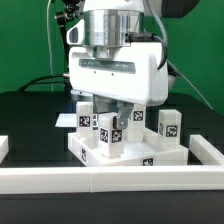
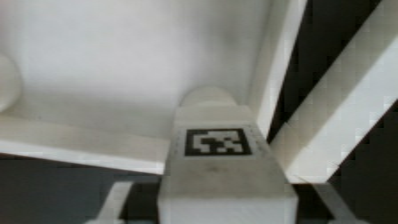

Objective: Assemble square table

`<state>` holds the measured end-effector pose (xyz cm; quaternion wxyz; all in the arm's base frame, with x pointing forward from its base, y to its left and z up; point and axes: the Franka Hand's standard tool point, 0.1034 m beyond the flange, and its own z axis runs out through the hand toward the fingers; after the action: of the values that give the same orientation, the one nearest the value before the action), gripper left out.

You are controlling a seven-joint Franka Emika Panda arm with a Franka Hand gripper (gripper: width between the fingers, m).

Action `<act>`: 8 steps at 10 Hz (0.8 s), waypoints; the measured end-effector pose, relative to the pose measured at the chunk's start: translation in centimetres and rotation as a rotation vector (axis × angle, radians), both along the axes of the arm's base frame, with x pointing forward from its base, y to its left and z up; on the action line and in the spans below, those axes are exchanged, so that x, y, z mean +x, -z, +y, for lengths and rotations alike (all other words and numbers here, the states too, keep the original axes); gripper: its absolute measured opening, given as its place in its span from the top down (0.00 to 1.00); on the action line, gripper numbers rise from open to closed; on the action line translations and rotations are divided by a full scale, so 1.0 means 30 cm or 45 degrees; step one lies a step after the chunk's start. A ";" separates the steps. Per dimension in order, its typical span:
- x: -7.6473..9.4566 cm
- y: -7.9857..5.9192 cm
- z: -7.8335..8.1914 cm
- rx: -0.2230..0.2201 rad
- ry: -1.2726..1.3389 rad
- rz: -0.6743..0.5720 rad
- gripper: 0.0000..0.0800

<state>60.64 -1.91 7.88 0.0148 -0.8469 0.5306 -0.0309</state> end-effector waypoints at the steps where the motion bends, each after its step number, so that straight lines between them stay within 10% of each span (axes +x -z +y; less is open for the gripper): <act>1: 0.000 0.000 0.002 0.007 0.064 -0.001 0.64; 8: 0.001 0.002 0.017 0.056 0.489 -0.004 0.64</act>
Offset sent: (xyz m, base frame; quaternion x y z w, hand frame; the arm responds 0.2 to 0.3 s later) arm 0.0000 0.0000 0.0000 0.0000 0.0000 0.1296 0.9916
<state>60.66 -1.40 7.81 0.0280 -0.7296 0.6829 -0.0231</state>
